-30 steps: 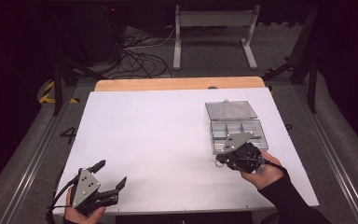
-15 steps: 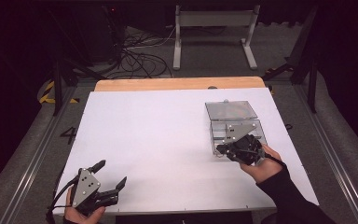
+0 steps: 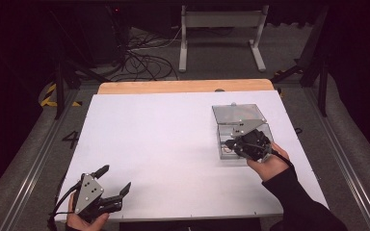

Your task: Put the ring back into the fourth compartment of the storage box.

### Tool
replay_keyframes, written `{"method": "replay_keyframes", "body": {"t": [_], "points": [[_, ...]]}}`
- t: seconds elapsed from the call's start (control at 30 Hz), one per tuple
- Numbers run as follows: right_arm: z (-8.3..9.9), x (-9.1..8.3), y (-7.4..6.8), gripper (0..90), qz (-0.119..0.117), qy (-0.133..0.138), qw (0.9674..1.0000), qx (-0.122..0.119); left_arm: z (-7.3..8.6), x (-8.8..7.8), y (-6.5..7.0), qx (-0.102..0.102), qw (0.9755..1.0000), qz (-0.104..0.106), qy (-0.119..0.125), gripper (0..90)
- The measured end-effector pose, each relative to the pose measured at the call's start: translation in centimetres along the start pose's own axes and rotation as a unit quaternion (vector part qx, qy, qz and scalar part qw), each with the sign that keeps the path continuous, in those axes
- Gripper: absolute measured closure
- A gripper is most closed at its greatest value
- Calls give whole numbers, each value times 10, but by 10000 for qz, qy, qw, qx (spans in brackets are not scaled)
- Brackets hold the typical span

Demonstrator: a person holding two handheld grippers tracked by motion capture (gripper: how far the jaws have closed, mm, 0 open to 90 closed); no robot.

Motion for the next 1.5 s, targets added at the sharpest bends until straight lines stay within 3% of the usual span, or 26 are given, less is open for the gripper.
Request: {"method": "replay_keyframes", "body": {"t": [0.2, 0.87, 1.5], "points": [[-1, 10, 10, 884, 188, -60, 9997, 149, 0, 0, 0, -7, 10000, -1, -8, 161], [12, 43, 30, 883, 379, -312, 9972, 569, 0, 0, 0, -12, 10000, -3, -3, 161], [23, 62, 18, 880, 159, -620, 9965, 536, 0, 0, 0, 15, 10000, 1, -7, 162]]}}
Point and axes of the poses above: each handheld gripper's, and its own axes: x roughly forward along the jaws, z roughly out of its underside, y roughly to its right, the point moved 10 cm from there along x, roughly forward along the jaws, and after that the axes turned 15 degrees about z, right-handed, at the moved point
